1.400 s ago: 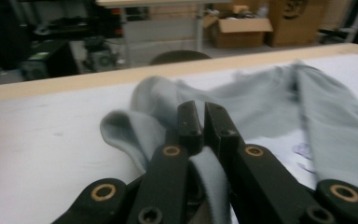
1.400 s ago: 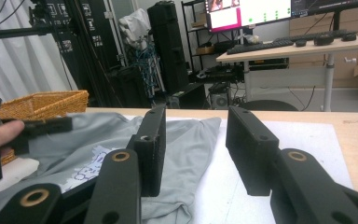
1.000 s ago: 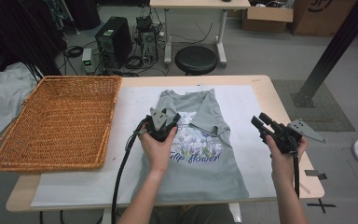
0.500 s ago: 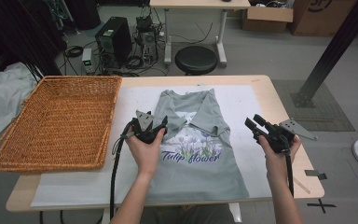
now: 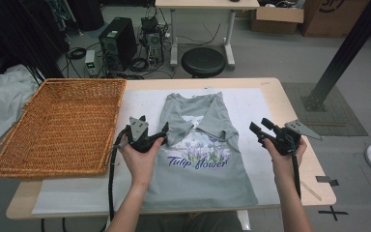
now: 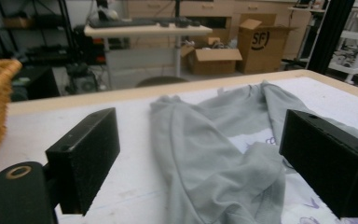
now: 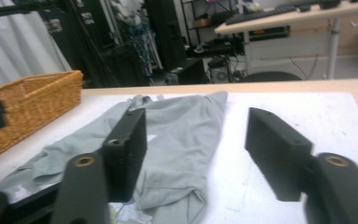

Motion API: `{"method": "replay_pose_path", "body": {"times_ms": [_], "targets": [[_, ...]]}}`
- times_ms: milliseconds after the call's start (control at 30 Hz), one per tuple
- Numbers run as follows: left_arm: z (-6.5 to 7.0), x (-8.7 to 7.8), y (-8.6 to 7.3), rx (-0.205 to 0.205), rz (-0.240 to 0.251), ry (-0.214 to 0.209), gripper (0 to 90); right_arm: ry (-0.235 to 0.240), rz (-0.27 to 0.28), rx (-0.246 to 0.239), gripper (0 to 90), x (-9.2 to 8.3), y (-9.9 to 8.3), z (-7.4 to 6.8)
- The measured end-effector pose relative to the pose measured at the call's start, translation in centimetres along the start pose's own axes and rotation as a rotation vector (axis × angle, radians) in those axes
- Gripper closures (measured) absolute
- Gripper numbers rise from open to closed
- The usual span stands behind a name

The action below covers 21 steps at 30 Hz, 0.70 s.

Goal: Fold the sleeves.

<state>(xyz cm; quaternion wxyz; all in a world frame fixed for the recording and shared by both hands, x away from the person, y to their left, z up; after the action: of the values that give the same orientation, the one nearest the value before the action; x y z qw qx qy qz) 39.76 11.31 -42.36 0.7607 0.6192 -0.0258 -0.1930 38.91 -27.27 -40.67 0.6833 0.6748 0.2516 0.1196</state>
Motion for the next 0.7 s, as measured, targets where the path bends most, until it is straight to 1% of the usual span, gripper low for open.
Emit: {"method": "replay_pose_path", "body": {"times_ms": [33, 100, 267, 400, 567, 700], "targets": [[0.0, -0.2, 0.0, 0.003, 0.004, -0.002, 11.5, -0.009, -0.008, 0.001, 36.1, 0.1, -0.1, 0.0], [-0.2, -0.5, -0.1, 0.009, 0.003, -0.003, 10.8, -0.014, -0.023, -0.003, 35.0, 0.3, -0.4, 0.0], [-1.0, -1.1, -0.6, 0.002, -0.001, 0.010, 10.2, -0.026, -0.072, -0.014, 32.8, 0.7, -1.3, -0.1], [-1.3, -1.3, -1.0, 0.008, -0.012, 0.009, 9.6, -0.016, -0.089, -0.002, 30.2, 1.0, -1.9, -0.2], [-1.3, -1.4, -1.4, 0.020, -0.016, 0.004, 9.2, -0.015, -0.098, -0.008, 31.3, 1.2, -2.0, -0.4], [-1.4, -1.1, -2.0, 0.023, -0.047, 0.009, 9.5, -0.012, -0.104, -0.006, 33.6, 1.3, -2.0, -0.5]]}}
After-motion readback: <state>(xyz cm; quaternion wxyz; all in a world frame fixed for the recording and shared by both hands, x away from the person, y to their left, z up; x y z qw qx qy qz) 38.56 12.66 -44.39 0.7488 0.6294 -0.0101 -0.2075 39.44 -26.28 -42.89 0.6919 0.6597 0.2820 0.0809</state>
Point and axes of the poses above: each handheld gripper's, and its own axes: x roughly forward along the jaws, y roughly out of its top, z roughly to its right, the point moved 5 cm from there along x, roughly forward along the jaws, and after that the axes turned 12 degrees about -x, right-handed, at the moved point
